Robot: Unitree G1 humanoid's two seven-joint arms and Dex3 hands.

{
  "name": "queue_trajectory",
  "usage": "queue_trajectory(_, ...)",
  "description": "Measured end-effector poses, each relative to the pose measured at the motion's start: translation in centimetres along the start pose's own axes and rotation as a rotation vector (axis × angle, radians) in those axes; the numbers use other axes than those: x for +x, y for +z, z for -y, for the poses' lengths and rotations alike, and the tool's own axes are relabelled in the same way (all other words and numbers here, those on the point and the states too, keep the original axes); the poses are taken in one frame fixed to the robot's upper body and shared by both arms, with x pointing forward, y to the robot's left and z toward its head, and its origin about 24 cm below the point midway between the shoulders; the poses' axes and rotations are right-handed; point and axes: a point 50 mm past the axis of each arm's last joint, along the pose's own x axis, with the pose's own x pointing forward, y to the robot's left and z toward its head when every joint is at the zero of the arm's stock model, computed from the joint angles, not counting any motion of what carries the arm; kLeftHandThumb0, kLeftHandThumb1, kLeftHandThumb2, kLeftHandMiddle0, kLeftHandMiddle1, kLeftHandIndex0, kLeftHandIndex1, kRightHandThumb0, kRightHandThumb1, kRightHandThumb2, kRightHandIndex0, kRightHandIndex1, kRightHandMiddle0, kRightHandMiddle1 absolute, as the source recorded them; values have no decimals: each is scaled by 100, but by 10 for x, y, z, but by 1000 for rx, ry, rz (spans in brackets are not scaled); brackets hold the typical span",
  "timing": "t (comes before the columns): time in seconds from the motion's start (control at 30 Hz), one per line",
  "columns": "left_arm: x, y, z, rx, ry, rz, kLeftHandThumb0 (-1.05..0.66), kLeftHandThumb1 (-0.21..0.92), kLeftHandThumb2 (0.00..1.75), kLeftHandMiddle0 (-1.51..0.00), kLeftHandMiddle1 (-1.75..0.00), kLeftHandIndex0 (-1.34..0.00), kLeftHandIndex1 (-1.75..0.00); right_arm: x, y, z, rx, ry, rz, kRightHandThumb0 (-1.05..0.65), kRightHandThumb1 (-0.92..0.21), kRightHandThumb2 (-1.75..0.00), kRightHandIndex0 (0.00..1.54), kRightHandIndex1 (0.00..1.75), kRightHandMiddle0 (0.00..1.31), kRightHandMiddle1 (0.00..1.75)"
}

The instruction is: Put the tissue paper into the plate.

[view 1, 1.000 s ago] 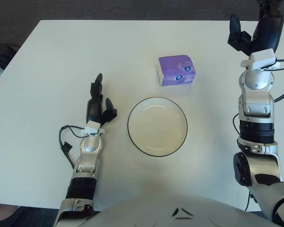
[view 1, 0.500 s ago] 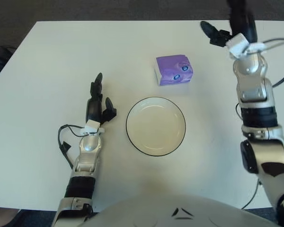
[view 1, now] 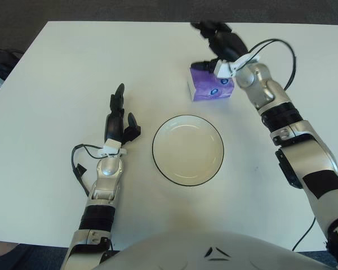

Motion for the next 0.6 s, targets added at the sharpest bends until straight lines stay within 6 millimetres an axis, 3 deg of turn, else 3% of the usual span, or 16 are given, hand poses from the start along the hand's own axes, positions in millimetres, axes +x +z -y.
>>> queue_trajectory(0.17,0,-1,1,12,-10,1,-69,92,105,-14,-1,0,-37,-7,-4,-16,-57,57,-1,-105,-92,-63,0,2,0,1)
queue_trajectory(0.6,1,0,4,33,-35,6,-70,92,107,-14,-1,0,-38,-3,-9,-15,-233,128,19,-105,-92,-64,0,0,0,0)
